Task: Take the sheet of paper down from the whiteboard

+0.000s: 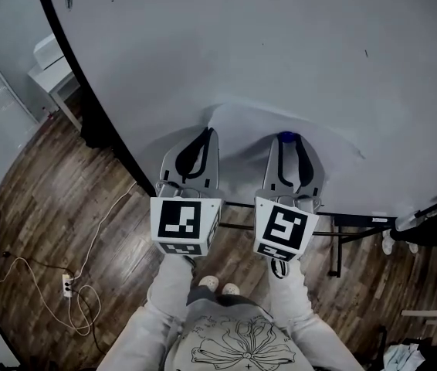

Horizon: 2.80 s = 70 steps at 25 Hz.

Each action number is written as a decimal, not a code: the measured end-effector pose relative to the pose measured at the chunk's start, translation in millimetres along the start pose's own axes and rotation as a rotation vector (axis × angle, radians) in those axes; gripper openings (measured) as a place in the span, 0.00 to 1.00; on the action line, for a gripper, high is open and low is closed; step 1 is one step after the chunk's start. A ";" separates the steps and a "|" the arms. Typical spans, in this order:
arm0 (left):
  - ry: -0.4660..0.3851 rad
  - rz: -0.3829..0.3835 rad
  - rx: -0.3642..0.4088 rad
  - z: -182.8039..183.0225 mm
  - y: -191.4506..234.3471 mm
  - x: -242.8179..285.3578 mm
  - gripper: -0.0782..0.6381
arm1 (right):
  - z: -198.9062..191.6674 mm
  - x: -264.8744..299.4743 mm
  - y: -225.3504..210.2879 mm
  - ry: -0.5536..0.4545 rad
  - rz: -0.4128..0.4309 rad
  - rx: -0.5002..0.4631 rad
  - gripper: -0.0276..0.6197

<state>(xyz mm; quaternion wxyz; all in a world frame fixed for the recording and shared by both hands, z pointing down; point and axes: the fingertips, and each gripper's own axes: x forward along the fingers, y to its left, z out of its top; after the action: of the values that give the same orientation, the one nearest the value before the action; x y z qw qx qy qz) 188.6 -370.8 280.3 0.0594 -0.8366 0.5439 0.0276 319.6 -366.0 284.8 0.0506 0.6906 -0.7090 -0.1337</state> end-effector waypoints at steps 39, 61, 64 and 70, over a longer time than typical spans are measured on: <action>0.105 0.105 0.022 -7.8 67.2 -64.5 0.11 | 11.3 -18.3 -15.8 -0.037 -0.028 0.119 0.32; 0.034 0.264 -0.004 5.5 101.3 -122.9 0.11 | 22.5 -44.1 32.1 -0.073 0.048 0.213 0.06; 0.034 0.263 -0.015 5.2 100.2 -123.4 0.11 | 23.8 -46.0 32.4 -0.072 0.045 0.211 0.05; 0.032 0.250 -0.016 5.8 95.2 -118.9 0.11 | 21.2 -47.3 26.7 -0.068 0.029 0.210 0.05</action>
<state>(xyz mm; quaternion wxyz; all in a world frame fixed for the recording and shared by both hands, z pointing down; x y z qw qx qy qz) 53.4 -300.5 281.1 0.0402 -0.7629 0.6447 0.0259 290.4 -316.2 276.7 -0.0442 0.6767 -0.7304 -0.0810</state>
